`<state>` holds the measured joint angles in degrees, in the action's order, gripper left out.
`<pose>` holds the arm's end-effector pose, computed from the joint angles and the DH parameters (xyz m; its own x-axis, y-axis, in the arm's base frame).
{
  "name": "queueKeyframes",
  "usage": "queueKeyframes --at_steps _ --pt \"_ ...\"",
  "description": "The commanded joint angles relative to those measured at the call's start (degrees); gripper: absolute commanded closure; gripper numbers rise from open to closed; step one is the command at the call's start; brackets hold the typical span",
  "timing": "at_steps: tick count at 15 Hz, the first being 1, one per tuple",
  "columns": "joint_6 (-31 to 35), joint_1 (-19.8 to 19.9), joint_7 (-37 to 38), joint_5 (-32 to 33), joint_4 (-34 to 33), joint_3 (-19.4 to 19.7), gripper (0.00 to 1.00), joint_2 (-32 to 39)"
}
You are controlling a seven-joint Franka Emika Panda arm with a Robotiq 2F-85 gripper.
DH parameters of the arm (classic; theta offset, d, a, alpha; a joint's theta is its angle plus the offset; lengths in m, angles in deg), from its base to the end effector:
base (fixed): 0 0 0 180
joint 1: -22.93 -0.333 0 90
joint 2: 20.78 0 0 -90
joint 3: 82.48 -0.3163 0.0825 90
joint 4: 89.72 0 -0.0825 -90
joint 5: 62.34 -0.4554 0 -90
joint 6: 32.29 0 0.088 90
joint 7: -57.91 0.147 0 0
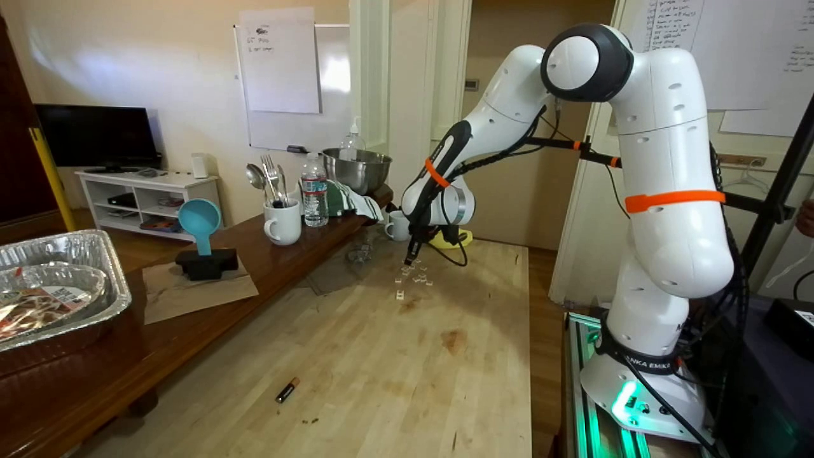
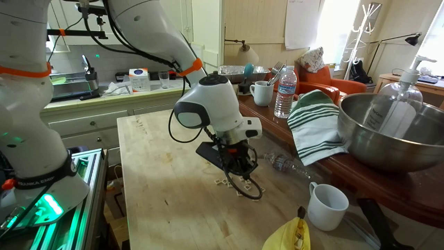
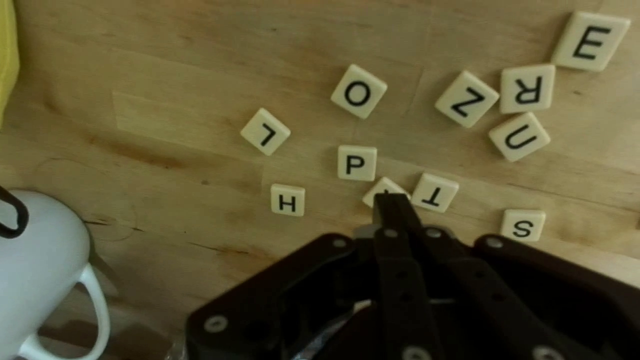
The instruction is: Rearrange the small objects on the table
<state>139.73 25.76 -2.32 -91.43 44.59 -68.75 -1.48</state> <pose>0.5476 -0.2059 0.1260 0.9089 0.3072 0.2822 0.2611 -0.9465 0.1896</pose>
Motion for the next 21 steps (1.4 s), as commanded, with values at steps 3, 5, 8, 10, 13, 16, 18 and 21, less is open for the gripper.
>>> queueKeyframes --at_steps 3,5,8,10,13,16,18,21 --pt "4.0 4.3 -2.5 -2.9 -1.4 -4.7 1.00 2.9" --pt "5.2 5.6 -2.4 -3.0 -2.0 -6.1 1.00 3.7" --pt "5.8 7.4 -2.0 -2.4 -2.6 -7.9 1.00 4.9" --pt "5.3 8.2 -1.7 -2.0 -3.2 -8.7 1.00 5.6" --pt "3.7 8.6 -0.4 -2.1 -3.9 -9.1 1.00 5.9" --pt "3.4 7.4 1.9 -2.1 -4.0 -8.5 1.00 6.2" --pt "3.0 5.9 4.7 -2.0 -3.8 -7.3 1.00 6.3" --pt "2.6 4.2 10.0 -2.7 -3.4 -7.4 1.00 5.6"
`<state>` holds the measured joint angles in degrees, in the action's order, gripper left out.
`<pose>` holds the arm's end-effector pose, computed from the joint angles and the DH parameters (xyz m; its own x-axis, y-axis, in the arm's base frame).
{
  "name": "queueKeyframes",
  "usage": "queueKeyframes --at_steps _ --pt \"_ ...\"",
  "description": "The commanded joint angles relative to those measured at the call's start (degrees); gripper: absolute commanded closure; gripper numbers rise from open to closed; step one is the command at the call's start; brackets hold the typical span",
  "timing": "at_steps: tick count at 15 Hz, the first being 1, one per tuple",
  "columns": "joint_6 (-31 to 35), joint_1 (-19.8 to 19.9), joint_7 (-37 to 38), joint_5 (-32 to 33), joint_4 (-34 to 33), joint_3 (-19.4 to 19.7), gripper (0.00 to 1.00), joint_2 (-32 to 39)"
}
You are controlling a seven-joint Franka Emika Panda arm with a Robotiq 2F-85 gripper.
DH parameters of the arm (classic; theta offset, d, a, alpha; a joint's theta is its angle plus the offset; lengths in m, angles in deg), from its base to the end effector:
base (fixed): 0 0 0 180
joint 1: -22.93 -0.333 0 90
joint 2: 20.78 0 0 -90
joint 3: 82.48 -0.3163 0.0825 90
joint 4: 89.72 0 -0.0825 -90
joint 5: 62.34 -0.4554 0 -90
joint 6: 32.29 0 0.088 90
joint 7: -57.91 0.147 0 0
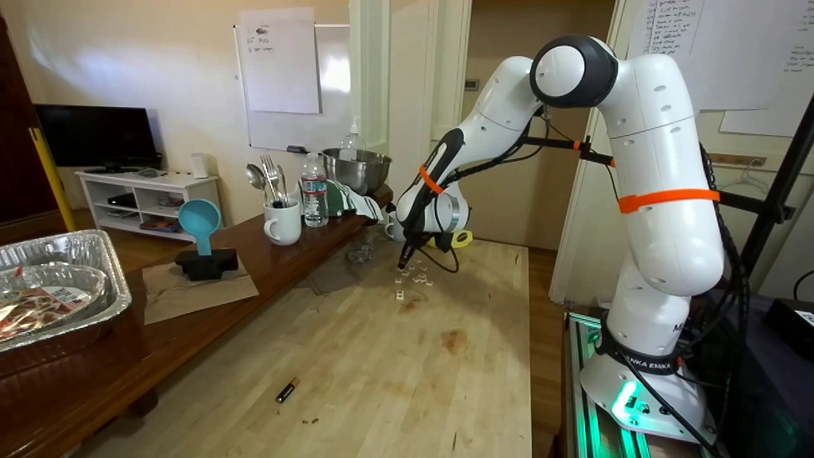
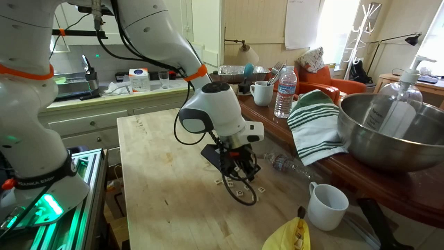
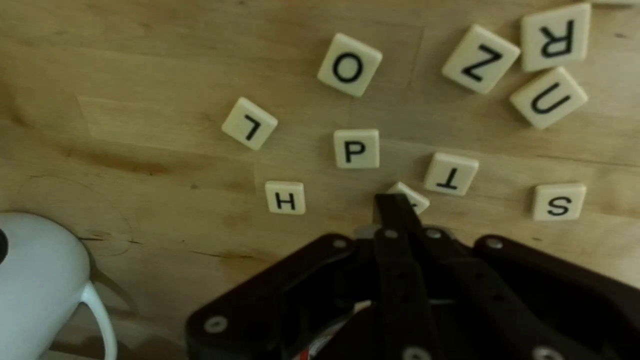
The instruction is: Rearrange the small objects on the table
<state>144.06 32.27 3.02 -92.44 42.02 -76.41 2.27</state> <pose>0.5625 -0.2003 0.1090 0.9190 0.2044 0.3371 0.1544 -0.9734 0.1691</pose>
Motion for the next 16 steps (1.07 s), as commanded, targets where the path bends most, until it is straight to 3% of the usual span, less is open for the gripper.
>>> queueKeyframes --at_steps 1,9,16 --pt "-1.7 -2.7 6.4 -2.0 -1.0 0.0 1.00 1.8" --pt "-4.2 -8.4 25.2 -2.8 -2.3 1.9 1.00 2.8" --pt "-9.9 -10.7 39.0 -2.7 -2.4 1.5 1.00 1.7"
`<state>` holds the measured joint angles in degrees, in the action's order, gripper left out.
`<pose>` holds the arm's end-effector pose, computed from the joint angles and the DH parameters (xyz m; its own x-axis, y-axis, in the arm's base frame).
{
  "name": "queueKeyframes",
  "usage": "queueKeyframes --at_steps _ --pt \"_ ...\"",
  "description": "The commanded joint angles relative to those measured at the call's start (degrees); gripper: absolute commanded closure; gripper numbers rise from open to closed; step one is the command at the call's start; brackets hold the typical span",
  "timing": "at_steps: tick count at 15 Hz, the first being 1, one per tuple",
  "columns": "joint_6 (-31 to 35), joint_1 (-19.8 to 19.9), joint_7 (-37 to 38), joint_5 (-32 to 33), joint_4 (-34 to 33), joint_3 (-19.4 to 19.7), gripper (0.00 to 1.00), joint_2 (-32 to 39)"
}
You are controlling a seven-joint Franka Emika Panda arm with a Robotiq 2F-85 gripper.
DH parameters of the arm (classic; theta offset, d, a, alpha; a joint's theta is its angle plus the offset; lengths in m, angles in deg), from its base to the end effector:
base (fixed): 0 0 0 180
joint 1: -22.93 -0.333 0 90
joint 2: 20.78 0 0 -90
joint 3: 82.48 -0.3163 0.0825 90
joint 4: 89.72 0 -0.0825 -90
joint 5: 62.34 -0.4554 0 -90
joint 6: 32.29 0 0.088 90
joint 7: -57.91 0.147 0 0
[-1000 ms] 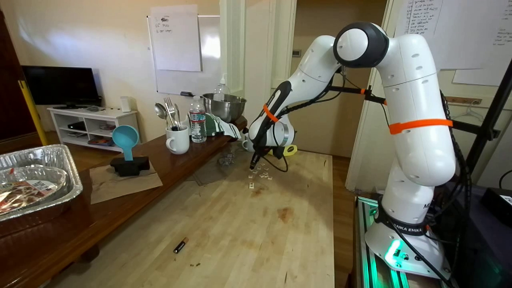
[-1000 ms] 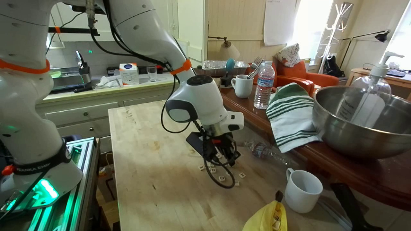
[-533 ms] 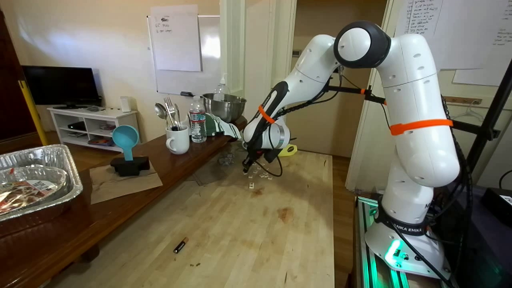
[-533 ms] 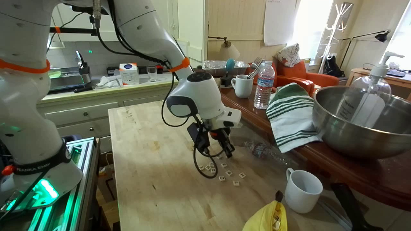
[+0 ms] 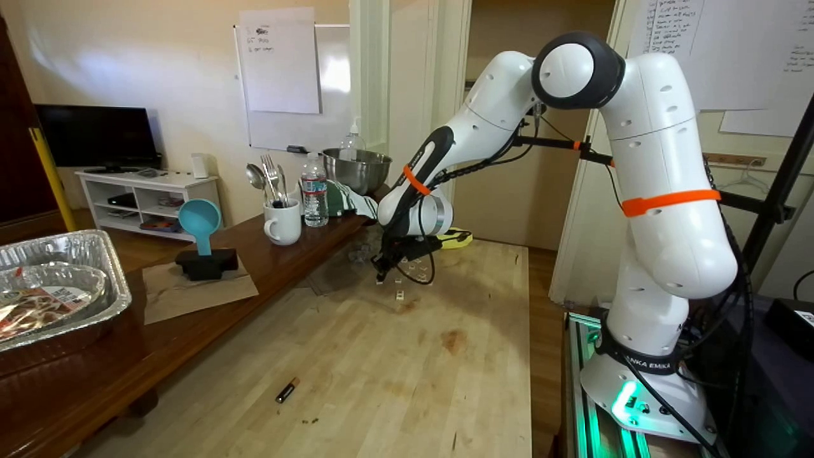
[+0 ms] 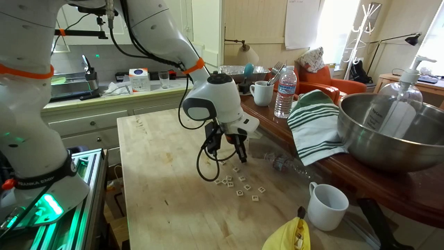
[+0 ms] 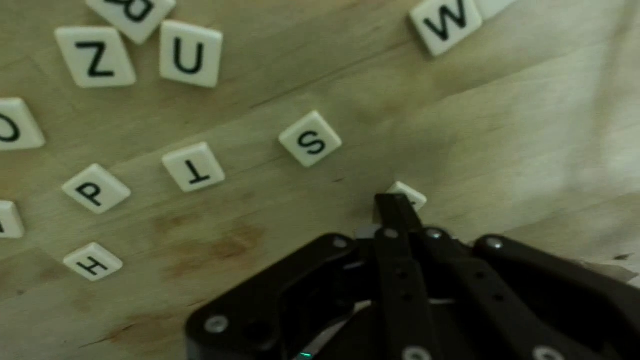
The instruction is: Rearrange the small objects on the table
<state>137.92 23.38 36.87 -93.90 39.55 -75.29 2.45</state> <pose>0.5952 -0.1174 0.1114 0.9075 -0.2736 0.3188 -0.2575 -0.9618 -0.0923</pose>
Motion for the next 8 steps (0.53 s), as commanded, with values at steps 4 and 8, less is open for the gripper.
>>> queueKeyframes --at_steps 4,8 --pt "-5.1 -1.8 9.6 -2.3 0.7 -1.4 1.00 0.6" --pt "-6.5 -1.6 12.6 -3.3 2.0 -3.0 1.00 -0.7"
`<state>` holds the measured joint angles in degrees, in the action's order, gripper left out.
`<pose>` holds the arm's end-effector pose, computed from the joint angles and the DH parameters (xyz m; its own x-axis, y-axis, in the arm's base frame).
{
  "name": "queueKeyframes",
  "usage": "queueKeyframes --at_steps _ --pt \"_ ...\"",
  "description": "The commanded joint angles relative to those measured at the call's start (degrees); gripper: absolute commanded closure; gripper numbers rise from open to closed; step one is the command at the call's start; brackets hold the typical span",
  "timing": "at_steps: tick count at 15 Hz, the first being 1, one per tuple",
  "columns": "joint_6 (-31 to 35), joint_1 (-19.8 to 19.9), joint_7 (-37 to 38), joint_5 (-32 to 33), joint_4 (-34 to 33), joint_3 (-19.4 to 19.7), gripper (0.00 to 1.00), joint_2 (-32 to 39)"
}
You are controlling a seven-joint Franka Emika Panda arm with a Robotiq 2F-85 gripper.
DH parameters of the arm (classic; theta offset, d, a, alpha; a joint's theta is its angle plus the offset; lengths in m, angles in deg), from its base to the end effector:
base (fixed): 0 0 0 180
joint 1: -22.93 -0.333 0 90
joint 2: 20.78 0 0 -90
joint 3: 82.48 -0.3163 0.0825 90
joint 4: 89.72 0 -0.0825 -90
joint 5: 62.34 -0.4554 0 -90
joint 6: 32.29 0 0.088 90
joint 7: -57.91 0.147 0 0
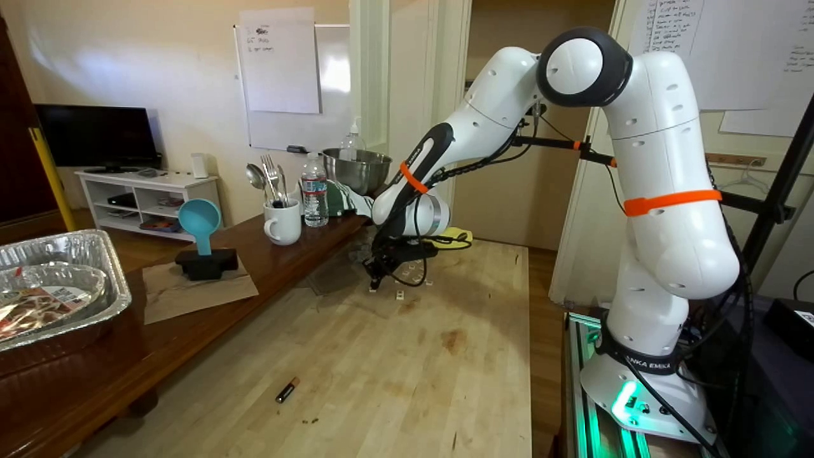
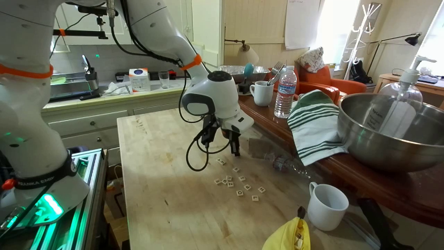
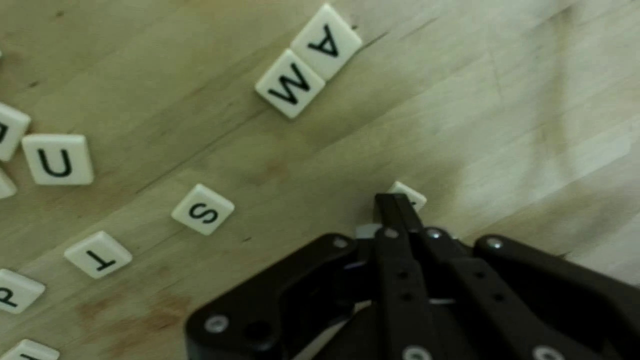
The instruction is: Rearrange the small objects on the table
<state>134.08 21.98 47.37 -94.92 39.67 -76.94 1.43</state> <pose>0.5968 -0.0792 0.1119 0.8766 -0.4168 0.2405 -0.3801 -0.9062 -0.1851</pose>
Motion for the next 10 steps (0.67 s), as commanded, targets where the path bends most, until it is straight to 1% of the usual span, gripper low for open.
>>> queueKeyframes --at_steps 1,4,5,10 --pt "-2.8 0.1 2.6 -3.0 2.2 -1.9 1.00 0.0" --pt "-2.6 0.2 2.9 -4.6 3.7 -3.0 1.00 -1.0" --pt "-1.2 -0.2 2.5 -4.1 4.5 -2.9 1.00 -1.7" --pt "-0.6 -1.9 0.5 -0.2 10.0 -2.2 1.00 -8.4"
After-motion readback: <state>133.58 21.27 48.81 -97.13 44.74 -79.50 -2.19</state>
